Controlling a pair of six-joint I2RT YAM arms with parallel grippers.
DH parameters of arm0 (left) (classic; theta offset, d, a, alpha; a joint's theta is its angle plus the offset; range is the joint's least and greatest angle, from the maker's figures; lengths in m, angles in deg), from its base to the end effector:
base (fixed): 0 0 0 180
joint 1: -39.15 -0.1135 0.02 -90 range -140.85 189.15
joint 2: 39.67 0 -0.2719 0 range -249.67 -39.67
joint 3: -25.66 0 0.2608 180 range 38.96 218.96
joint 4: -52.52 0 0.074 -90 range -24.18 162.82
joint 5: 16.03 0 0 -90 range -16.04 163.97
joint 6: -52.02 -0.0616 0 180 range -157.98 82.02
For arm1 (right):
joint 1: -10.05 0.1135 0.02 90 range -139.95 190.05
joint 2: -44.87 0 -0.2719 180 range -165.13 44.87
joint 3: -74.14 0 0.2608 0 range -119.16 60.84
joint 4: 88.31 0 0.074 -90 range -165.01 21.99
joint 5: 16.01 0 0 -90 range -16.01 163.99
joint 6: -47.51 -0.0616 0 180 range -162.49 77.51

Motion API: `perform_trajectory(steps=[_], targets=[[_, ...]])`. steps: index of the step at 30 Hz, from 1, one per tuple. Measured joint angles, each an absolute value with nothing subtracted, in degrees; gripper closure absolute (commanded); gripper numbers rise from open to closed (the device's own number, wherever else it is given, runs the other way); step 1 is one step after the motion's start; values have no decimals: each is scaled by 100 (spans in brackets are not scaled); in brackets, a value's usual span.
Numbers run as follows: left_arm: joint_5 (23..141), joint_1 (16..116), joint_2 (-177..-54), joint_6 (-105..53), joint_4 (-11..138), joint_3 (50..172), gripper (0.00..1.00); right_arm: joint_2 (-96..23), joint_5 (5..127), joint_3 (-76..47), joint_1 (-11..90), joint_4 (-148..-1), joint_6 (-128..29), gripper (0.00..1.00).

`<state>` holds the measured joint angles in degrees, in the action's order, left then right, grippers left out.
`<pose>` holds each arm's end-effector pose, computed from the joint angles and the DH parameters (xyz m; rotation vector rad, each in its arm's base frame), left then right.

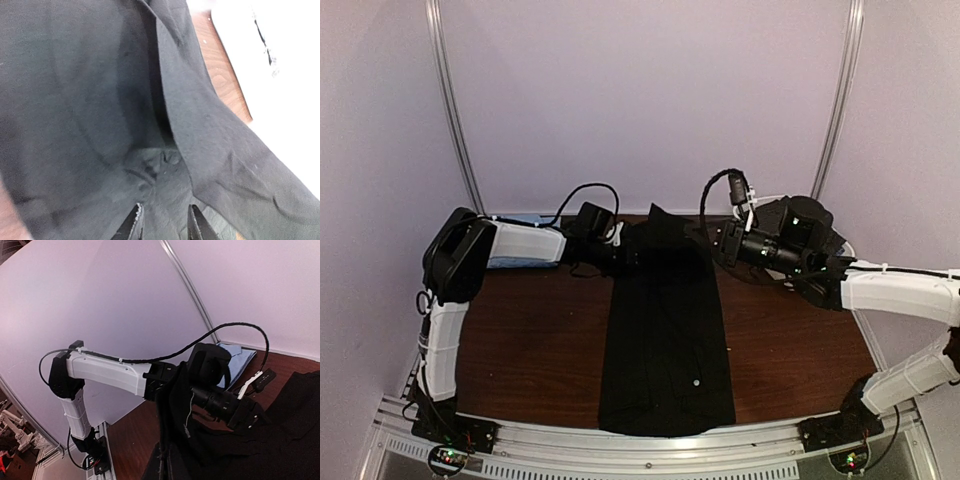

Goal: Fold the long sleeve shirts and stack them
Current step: Fold the sleeve of the rectangle-folded shirt.

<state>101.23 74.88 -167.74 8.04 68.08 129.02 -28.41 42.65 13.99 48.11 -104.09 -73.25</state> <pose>0.4079 -0.3282 0.1353 0.0558 2.5217 -1.2198 0.2340 0.2239 0.3205 -0.5817 1.5962 1.3420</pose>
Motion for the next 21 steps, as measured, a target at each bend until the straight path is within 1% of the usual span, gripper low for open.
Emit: perform_trajectory(steps=[4,7,13,17,21], targets=[[10047,7357,-16365,823,6797,12421,69,-3064,4248,1614,5594,-10518,-7164,99],[9950,7267,-16009,813,6887,12010,68,-3339,4243,2081,5974,-10551,-7087,99],[9800,7184,-15436,721,6963,11011,68,-3995,4239,2759,6250,-10439,-7067,98],[9815,7182,-15266,644,7064,10600,67,-4338,4191,2800,6389,-10459,-7115,99],[9843,7182,-15075,559,7101,10460,67,-4441,4128,2798,6560,-10601,-7155,100]])
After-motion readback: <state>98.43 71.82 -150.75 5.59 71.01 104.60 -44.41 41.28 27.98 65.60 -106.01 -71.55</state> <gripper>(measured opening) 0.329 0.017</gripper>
